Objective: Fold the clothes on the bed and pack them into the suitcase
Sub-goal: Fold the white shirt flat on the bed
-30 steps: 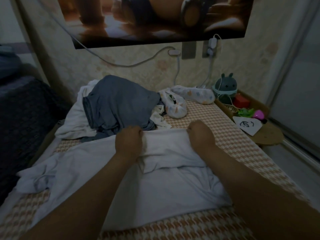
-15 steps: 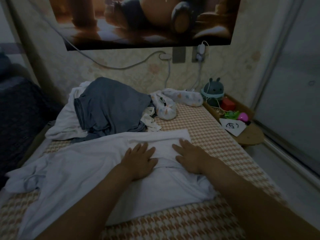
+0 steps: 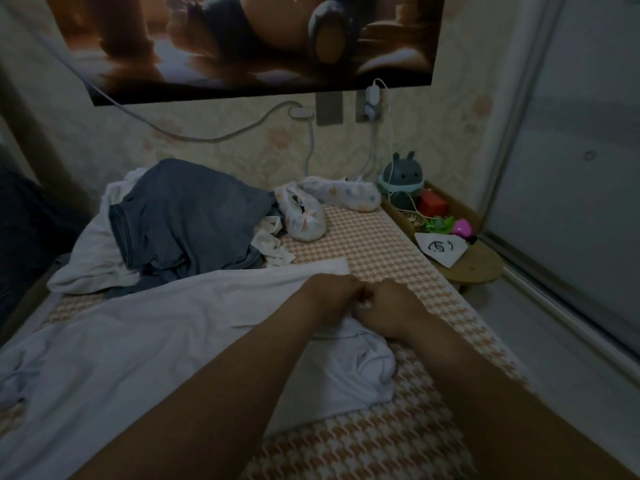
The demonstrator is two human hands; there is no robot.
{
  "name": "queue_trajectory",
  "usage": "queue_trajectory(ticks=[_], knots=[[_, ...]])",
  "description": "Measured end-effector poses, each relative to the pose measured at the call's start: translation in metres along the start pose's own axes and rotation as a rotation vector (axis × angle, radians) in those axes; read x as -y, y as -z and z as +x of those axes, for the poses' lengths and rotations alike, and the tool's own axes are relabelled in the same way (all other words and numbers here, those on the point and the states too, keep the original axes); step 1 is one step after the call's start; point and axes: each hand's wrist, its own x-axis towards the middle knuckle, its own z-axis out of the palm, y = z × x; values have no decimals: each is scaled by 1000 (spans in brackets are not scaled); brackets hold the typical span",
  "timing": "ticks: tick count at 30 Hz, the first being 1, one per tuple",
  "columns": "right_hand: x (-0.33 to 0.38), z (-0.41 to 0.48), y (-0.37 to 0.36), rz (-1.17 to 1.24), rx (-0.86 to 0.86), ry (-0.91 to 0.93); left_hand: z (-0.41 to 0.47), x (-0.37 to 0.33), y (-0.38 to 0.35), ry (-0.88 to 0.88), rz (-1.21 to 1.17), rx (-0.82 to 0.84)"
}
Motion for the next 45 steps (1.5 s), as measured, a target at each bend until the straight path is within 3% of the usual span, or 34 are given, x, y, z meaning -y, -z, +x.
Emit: queue_trajectory(ticks=[3, 8, 12, 19, 23, 24, 25, 28, 29, 30, 32, 35, 37, 38, 42, 45], knots=[[2, -1, 0, 93, 52, -6, -4, 8, -1, 32, 120, -46], [27, -2, 3, 222, 223, -48, -36, 31, 10, 0, 56, -297], [69, -4, 16, 216, 376, -110, -80, 58, 23, 79, 39, -448], [185, -24, 0, 507, 484, -75, -178, 117, 33, 168, -57, -516], [228, -34, -29, 652, 838, -112, -245, 143, 15, 315, -144, -468], [231, -32, -37, 633, 827, -117, -259, 145, 4, 365, -155, -406], [232, -28, -43, 550, 711, -68, -270, 143, -3, 397, -186, -360], [217, -10, -61, 83, 161, 204, -284, 136, -9, 539, -390, -417], [210, -8, -65, -7, 72, 258, -282, 134, -5, 545, -372, -468], [203, -7, -71, -60, 55, 304, -279, 132, -1, 494, -274, -528], [190, -8, -84, -176, 180, 371, -272, 126, 2, 416, -123, -549], [181, -8, -99, -274, 376, 345, -265, 113, -15, 466, -122, -247], [181, -5, -103, -299, 421, 310, -268, 114, -37, 551, -173, 10], [182, -2, -104, -328, 401, 310, -271, 114, -42, 583, -186, 56], [195, 4, -111, -317, 177, 449, -273, 98, -35, 602, -100, -53], [212, 10, -119, -250, 197, 532, -276, 76, -35, 566, -226, -35]])
